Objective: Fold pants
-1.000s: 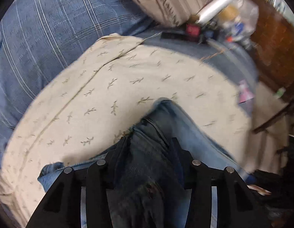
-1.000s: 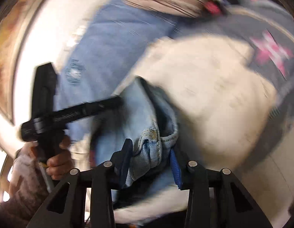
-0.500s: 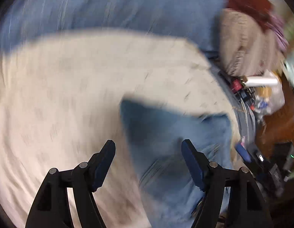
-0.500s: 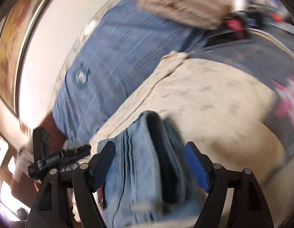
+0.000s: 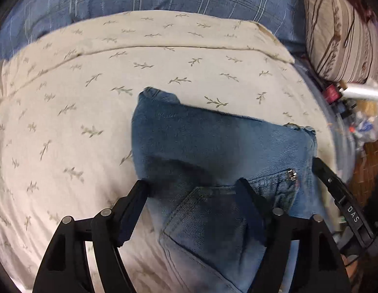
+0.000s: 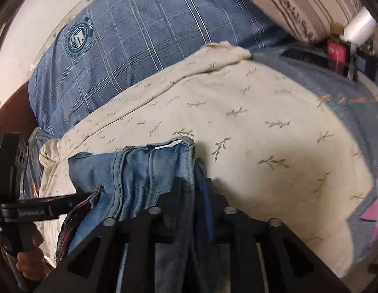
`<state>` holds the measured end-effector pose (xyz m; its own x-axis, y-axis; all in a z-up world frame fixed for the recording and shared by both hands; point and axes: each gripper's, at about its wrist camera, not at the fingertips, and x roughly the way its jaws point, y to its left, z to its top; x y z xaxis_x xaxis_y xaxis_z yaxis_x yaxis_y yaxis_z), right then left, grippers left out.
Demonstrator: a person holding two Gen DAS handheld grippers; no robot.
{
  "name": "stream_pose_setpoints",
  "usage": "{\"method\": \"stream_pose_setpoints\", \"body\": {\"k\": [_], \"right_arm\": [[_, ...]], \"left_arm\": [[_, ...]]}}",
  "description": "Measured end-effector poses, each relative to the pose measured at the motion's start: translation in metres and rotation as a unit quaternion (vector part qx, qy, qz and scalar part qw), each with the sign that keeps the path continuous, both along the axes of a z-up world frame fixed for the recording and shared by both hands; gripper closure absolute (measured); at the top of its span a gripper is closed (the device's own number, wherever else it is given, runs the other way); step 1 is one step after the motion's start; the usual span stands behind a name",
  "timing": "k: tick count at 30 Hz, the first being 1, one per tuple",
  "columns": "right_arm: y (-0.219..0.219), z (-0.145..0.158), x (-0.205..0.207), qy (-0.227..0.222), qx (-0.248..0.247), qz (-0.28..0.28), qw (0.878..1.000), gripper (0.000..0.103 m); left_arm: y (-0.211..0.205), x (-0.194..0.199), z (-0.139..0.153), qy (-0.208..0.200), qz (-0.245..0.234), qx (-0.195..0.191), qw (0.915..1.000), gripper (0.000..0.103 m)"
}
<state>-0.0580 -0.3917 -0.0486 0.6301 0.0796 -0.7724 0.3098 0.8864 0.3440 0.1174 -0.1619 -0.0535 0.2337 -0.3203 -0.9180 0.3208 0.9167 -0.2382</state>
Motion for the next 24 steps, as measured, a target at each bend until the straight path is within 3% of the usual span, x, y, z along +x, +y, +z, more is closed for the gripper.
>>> {"method": "stream_pose_setpoints", "body": {"k": [1,3,6,7,9,10,11,13,16,17,18,20,24], "right_arm": [[-0.004,0.006,-0.007,-0.011,0.023,-0.001,1.0,0.074],[-0.013,0.013,-0.026,-0.032,0.104,-0.001,0.994,0.068],[-0.014,0.018,-0.057,-0.054,0.166,0.008,0.985,0.03],[-0.009,0.016,-0.064,-0.056,0.171,0.017,0.983,0.026],[0.009,0.004,-0.061,-0.029,0.16,0.039,0.986,0.029],[0.017,-0.002,-0.059,-0.013,0.137,0.043,0.99,0.053],[0.027,-0.004,-0.056,0.008,0.106,0.054,0.993,0.07],[0.043,0.012,-0.058,-0.001,0.05,0.066,0.997,0.084],[0.061,0.039,-0.068,-0.031,-0.069,0.073,0.994,0.085],[0.064,0.029,-0.064,-0.005,-0.103,0.075,0.992,0.085],[0.063,0.01,-0.058,0.03,-0.112,0.074,0.991,0.078],[0.054,-0.008,-0.058,0.029,-0.074,0.052,0.995,0.075],[0.043,0.003,-0.059,0.024,-0.014,0.025,0.999,0.064]], "left_arm": [[0.008,-0.001,0.004,0.016,0.002,-0.015,0.9998,0.039],[0.026,-0.009,0.011,0.04,-0.002,-0.041,0.9984,0.043],[0.053,-0.033,0.016,0.064,-0.009,-0.079,0.9948,0.041],[0.057,-0.044,0.012,0.073,-0.014,-0.092,0.993,0.039],[0.058,-0.062,-0.008,0.078,-0.022,-0.093,0.9923,0.036],[0.054,-0.068,-0.016,0.074,-0.019,-0.079,0.9939,0.036],[0.05,-0.074,-0.022,0.074,-0.018,-0.066,0.995,0.038],[0.046,-0.081,-0.015,0.049,-0.014,-0.057,0.9971,0.043],[0.036,-0.091,-0.011,0.004,-0.028,-0.029,0.9992,0.038],[0.034,-0.095,-0.015,-0.004,-0.027,-0.02,0.9994,0.033],[0.032,-0.097,-0.02,-0.008,-0.025,-0.015,0.9995,0.028],[0.036,-0.103,-0.026,-0.005,-0.016,-0.023,0.9996,0.022],[0.054,-0.097,-0.022,0.015,-0.021,-0.045,0.9986,0.027]]}}
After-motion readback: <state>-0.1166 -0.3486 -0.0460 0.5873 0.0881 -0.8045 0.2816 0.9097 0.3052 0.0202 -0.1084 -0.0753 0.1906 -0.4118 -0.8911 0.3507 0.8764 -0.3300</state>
